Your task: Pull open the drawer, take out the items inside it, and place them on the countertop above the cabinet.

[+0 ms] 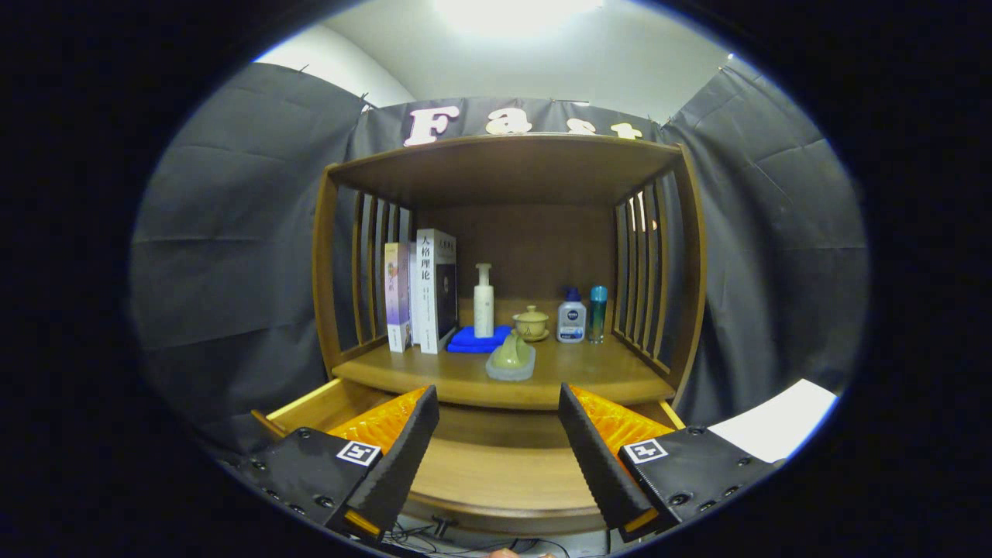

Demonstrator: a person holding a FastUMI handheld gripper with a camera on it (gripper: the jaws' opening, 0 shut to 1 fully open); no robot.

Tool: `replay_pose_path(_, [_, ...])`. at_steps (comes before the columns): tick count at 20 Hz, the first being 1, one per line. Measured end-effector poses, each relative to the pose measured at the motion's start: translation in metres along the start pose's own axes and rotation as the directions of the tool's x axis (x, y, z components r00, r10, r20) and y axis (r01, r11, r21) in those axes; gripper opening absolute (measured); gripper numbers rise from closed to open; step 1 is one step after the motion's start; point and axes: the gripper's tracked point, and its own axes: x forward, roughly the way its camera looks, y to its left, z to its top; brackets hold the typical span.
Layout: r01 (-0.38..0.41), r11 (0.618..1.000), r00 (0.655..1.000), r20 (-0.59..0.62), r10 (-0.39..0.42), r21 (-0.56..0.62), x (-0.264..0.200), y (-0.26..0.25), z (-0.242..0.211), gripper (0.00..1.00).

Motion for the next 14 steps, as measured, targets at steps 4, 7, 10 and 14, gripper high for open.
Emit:
replay_pose_path(4, [0.013, 0.997, 0.999, -0.028, -0.016, -0.081, 0.004, 0.006, -0.034, 0.98])
replay_pose_path(7, [0.000, 0.999, 0.999, -0.037, -0.002, -0.049, -0.007, 0.016, -0.053, 0.98])
replay_pose_path(10, [-0.007, 1.000, 0.999, -0.035, 0.006, -0.013, -0.016, 0.024, -0.066, 0.98])
replay_pose_path(14, [-0.006, 1.000, 0.997, -0.075, 0.005, -0.021, -0.016, 0.032, -0.093, 0.99])
